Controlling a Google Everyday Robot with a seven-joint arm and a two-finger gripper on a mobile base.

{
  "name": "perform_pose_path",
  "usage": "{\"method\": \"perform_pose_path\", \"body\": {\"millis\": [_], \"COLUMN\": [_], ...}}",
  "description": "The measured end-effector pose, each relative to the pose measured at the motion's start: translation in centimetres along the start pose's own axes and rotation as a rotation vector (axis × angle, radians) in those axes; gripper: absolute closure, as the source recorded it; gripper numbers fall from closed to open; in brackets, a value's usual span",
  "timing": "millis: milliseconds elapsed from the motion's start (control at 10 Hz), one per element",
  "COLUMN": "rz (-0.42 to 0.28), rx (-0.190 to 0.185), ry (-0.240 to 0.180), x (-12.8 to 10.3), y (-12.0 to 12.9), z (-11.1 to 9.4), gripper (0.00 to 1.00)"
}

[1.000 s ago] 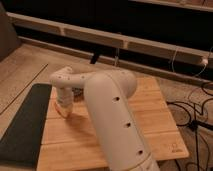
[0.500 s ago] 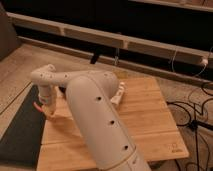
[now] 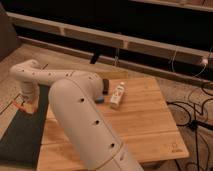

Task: Drag the pepper across the table

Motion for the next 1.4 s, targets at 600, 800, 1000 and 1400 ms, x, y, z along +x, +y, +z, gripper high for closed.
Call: {"method": "perform_pose_path", "body": {"millis": [600,800,1000,1400], "rz": [0.007,0.003,0.005,0.004], "rx": [0.003,0.002,0.003,0.003], "ry": [0.004,0.004,0.004,0.004], "x": [0.47,0.28,0.35,0.33], "y": [-0.38,-0.21,-0.29,-0.28], "z": [-0.15,-0.04,-0.06,-0.05], "gripper": [0.76,0.54,0.32,0.20]}}
